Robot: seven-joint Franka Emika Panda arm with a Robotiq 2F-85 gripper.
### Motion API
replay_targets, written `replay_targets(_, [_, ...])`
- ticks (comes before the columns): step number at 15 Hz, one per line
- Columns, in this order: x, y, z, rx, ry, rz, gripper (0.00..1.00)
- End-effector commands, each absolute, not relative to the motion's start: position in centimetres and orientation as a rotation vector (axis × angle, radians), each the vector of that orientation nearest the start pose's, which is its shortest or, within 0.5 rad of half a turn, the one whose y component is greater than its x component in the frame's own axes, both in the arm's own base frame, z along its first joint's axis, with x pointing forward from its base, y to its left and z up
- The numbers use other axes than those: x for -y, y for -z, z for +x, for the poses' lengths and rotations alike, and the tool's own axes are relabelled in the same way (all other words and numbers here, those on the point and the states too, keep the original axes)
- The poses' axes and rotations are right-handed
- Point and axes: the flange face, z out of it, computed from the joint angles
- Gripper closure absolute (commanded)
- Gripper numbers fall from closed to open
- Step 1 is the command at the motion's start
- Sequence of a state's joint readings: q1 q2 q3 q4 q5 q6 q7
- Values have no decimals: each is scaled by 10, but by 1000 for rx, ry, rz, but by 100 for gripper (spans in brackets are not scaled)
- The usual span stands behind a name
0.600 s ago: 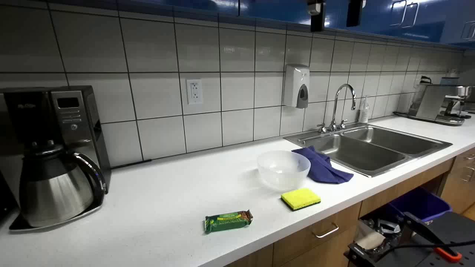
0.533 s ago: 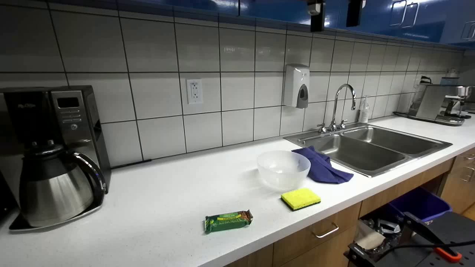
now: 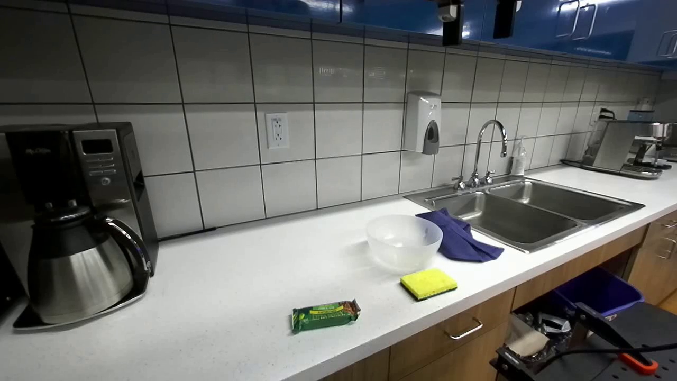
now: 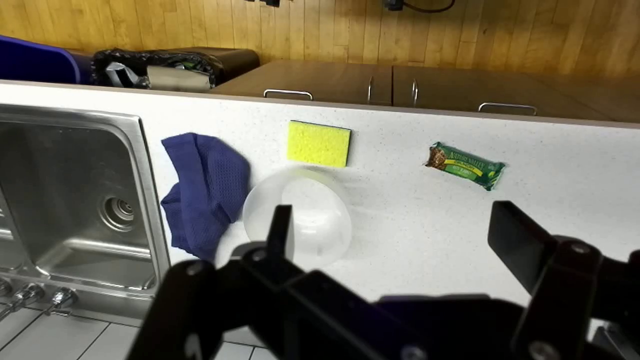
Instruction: Put the green packet inside the plastic bowl
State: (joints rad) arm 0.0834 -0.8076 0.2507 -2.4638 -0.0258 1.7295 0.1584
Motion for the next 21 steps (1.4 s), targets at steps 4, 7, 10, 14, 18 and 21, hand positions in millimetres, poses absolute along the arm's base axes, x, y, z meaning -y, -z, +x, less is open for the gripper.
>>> replay_targets(4, [-118,-553,297,180,162,-3323,0])
replay_targets(7, [-118,-551,299,186,159,-3326,0])
replay_targets(10, [-117,-547,305,208,159,-3333,0])
replay_targets(14, [-118,-531,318,239,126,-3335,0])
replay_targets(18, [-121,-508,335,274,72,-3337,0])
replay_targets(21, [-124,-490,348,323,41,-3339,0])
